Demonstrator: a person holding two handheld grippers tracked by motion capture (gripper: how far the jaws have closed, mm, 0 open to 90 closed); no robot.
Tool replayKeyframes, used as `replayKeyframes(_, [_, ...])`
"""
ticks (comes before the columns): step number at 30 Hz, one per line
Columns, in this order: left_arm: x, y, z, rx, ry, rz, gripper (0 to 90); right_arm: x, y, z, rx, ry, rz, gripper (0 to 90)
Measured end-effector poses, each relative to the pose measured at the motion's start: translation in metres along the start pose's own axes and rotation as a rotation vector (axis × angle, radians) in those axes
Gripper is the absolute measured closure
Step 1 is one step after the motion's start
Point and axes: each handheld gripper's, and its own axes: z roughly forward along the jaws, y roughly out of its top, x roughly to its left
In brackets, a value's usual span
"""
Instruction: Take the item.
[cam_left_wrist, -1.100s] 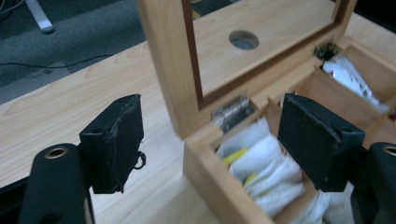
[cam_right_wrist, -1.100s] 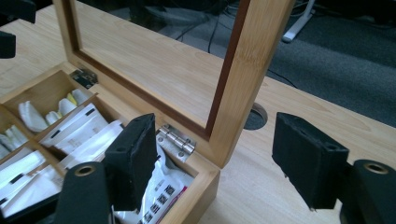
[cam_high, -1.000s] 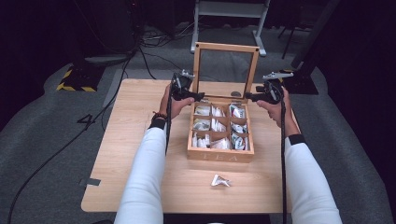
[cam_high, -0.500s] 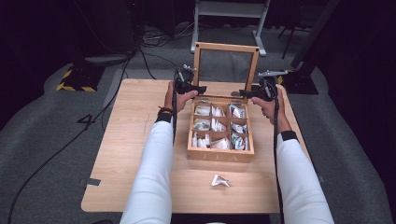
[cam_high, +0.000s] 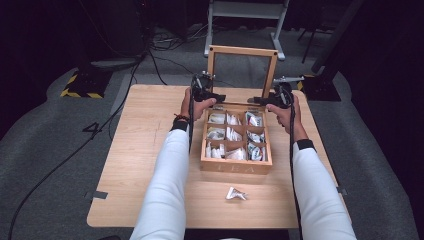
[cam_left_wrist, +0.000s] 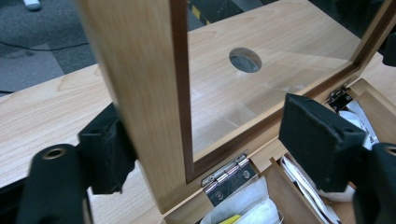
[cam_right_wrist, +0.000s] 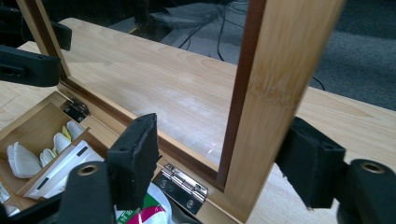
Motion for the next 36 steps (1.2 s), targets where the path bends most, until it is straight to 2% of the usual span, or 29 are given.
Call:
replayKeyframes(8, [0.001,-0.003,-0.010,-0.027,-0.002,0.009,32.3,-0.001,-0.001,-0.008,-0.022,0.019,-0.005,39.1])
replayKeyframes(13, [0.001,-0.001,-0.026,-0.100,-0.014,0.013,40.9,0.002,0.000,-0.014,-0.042,0.009,-0.017,44.7])
replayKeyframes(17, [-0.001,0.001,-0.040,-0.125,-0.029,0.042,46.0,0.005,0.001,-0.021,-0.059,0.011,-0.031,44.9])
replayKeyframes(23, [-0.009,0.001,-0.056,-0.139,-0.033,0.081,46.8,0.009,0.002,-0.033,-0.098,0.025,-0.035,47.5])
replayKeyframes(28, [-0.014,0.000,-0.070,-0.171,-0.036,0.093,48.7,0.012,0.002,-0.043,-0.107,0.036,-0.050,49.2])
replayKeyframes(30, [-0.016,0.001,-0.077,-0.170,-0.028,0.117,50.3,0.013,0.003,-0.049,-0.129,0.042,-0.048,49.2])
replayKeyframes(31, [-0.017,0.001,-0.080,-0.175,-0.028,0.117,51.3,0.017,0.005,-0.056,-0.157,0.041,-0.063,49.8])
replayKeyframes(34, [-0.021,0.001,-0.089,-0.175,-0.029,0.137,51.4,0.020,0.006,-0.061,-0.157,0.037,-0.084,49.9])
replayKeyframes(36, [-0.025,0.000,-0.094,-0.170,-0.022,0.132,51.4,0.022,0.006,-0.064,-0.149,0.036,-0.102,50.3])
